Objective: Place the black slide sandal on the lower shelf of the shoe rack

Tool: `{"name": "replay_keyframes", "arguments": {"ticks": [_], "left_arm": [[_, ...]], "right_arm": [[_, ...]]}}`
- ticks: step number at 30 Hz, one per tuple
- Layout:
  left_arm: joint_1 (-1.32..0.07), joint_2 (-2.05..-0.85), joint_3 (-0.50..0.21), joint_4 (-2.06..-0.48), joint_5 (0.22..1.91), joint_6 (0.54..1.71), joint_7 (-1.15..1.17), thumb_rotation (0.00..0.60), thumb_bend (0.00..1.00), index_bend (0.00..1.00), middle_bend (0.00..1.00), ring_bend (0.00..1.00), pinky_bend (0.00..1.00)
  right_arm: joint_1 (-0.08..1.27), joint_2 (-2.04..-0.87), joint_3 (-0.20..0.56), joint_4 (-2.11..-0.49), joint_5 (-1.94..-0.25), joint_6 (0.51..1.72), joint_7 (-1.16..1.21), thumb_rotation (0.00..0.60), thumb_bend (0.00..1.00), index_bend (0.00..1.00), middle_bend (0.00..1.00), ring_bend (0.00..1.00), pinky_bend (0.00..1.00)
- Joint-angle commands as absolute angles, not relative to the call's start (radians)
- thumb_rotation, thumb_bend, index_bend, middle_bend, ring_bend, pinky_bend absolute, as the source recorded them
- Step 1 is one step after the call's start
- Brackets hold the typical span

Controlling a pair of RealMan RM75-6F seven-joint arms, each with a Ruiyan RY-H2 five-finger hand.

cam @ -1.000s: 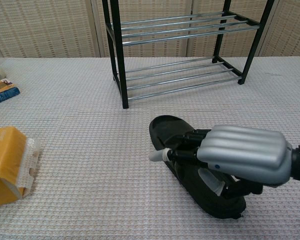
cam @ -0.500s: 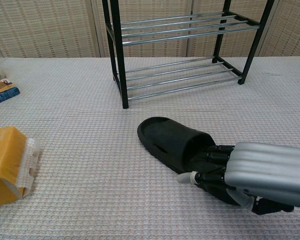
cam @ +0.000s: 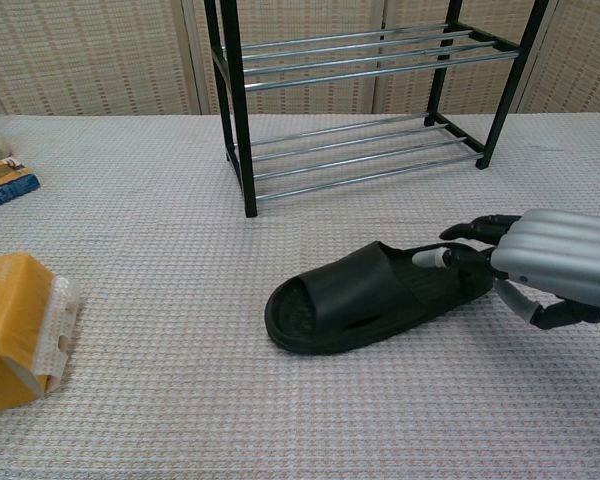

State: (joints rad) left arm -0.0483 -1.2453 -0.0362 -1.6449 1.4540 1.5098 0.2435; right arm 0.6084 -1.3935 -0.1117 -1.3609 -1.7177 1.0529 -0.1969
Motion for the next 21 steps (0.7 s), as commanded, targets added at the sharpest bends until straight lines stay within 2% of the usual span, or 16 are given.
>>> {"name": "replay_keyframes", "arguments": {"ticks": [1,3,4,7,8,11,21], "left_arm": [[-0.045,-1.243,-0.037,-1.642,1.452,1.514,0.239,0.6,0.24,0.09,0.0,0.0,0.17],[-0.044,-1.242,-0.035,-1.641,1.449,1.511,0.235,0.6,0.24,0.09,0.0,0.0,0.17],[-0.044,-1.243,-0.034,-1.64,1.449,1.51,0.234,0.6,0.24,0.09,0.0,0.0,0.17],[-0.045,-1.245,-0.032,-1.639,1.454,1.508,0.233,0.6,0.24,0.09,0.0,0.0,0.17],[-0.045,-1.245,-0.032,-1.639,1.455,1.509,0.232,0.6,0.24,0.09,0.0,0.0,0.17],[-0.045,-1.246,-0.033,-1.639,1.456,1.511,0.23,0.6,0.24,0.09,0.0,0.0,0.17],[-0.042,-1.246,-0.032,-1.632,1.451,1.51,0.227,0.6,0.24,0.09,0.0,0.0,0.17]], "right_arm": [[0.6,-1.386,-0.087,-1.378,-1.697,1.082,-0.155,0.6,0.78,0.0,0.35,0.09,0.11],[0.594,-1.377,-0.072,-1.399,-1.681,1.097,-0.127,0.6,0.62,0.0,0.32,0.09,0.11],[0.592,-1.374,-0.065,-1.406,-1.669,1.097,-0.125,0.6,0.5,0.0,0.29,0.09,0.11],[0.59,-1.367,-0.039,-1.434,-1.614,1.073,-0.152,0.6,0.17,0.0,0.15,0.09,0.11],[0.591,-1.367,-0.032,-1.443,-1.593,1.058,-0.165,0.6,0.11,0.0,0.11,0.08,0.11],[0.603,-1.37,-0.01,-1.471,-1.534,1.006,-0.205,0.6,0.05,0.0,0.06,0.05,0.11],[0.677,-1.425,0.047,-1.46,-1.388,0.848,-0.305,0.6,0.08,0.0,0.06,0.03,0.11]]}}
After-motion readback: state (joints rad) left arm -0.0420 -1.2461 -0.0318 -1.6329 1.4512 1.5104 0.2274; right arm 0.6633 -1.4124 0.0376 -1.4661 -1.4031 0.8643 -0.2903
